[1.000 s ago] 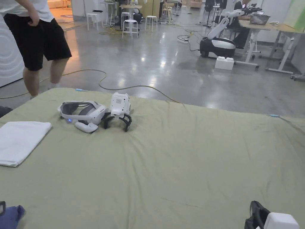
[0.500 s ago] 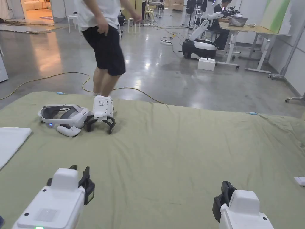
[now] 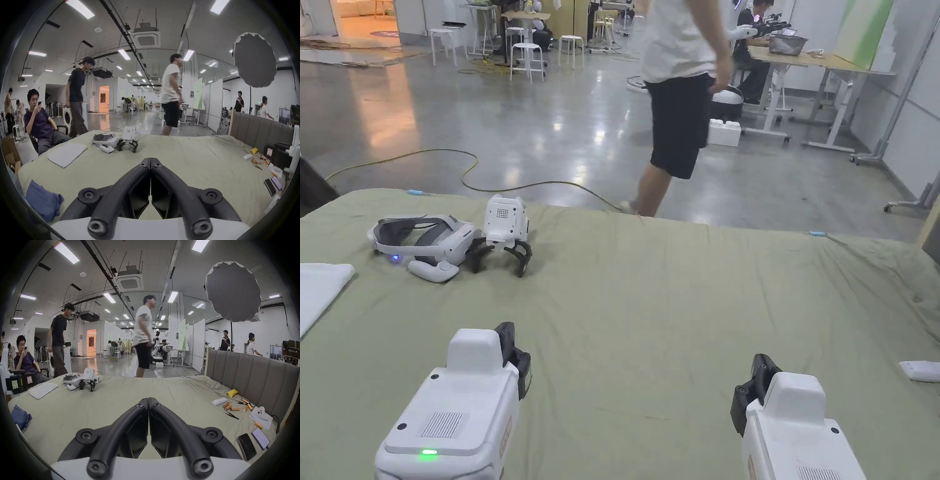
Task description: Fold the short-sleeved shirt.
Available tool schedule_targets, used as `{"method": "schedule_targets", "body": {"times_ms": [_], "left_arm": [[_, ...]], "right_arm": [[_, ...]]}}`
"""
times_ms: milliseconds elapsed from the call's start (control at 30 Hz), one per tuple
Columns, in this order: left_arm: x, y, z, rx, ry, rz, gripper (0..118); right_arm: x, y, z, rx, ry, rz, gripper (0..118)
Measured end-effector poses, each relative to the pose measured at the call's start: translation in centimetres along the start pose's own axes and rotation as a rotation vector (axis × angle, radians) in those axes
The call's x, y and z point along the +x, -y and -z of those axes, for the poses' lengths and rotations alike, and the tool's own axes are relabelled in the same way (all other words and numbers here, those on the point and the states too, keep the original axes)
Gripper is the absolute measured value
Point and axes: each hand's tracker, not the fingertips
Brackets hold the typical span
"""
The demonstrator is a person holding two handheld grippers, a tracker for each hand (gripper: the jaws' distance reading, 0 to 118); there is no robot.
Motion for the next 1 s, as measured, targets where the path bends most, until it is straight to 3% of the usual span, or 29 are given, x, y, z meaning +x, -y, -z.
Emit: {"method": "schedule_targets", "body": {"times_ms": [500,533,600,667,700,733,800,867,1000], "left_arm": [[1.3,-0.6,-0.8,0.012,0.018,0.028,0],[1.4,-0.5,-0.9,0.013,0.020,0.029,2],[1.4,-0.6,-1.0,0.013,0.020,0.031,22],[1.4,-0.6,-1.0,0.010,0.012,0.033,47],[1.3,-0.6,-0.9,0.007,0.009,0.032,52],[1.2,-0.6,-0.9,0.004,0.010,0.028,52],[1.1,-0.5,-0.9,0.003,0.001,0.023,73],[0.9,-0.4,-1.0,0.007,-0.021,0.035,87],[0.5,-0.3,-1.1,0.020,-0.040,0.047,93]], "right_arm": [[0.2,-0.2,-0.6,0.003,-0.003,0.005,0],[0.1,-0.2,-0.6,0.002,-0.004,0.002,0],[-0.1,-0.1,-0.5,0.002,0.006,-0.012,3],[-0.1,0.1,-0.3,-0.003,0.010,-0.016,24],[-0.1,0.1,-0.2,-0.005,0.016,-0.016,32],[-0.1,0.1,-0.2,-0.007,0.020,-0.012,32],[-0.1,0.1,-0.2,-0.009,0.029,-0.007,75],[-0.1,0.2,-0.3,0.002,0.035,-0.012,99],[-0.3,0.2,-0.4,0.009,0.018,-0.040,102]]}}
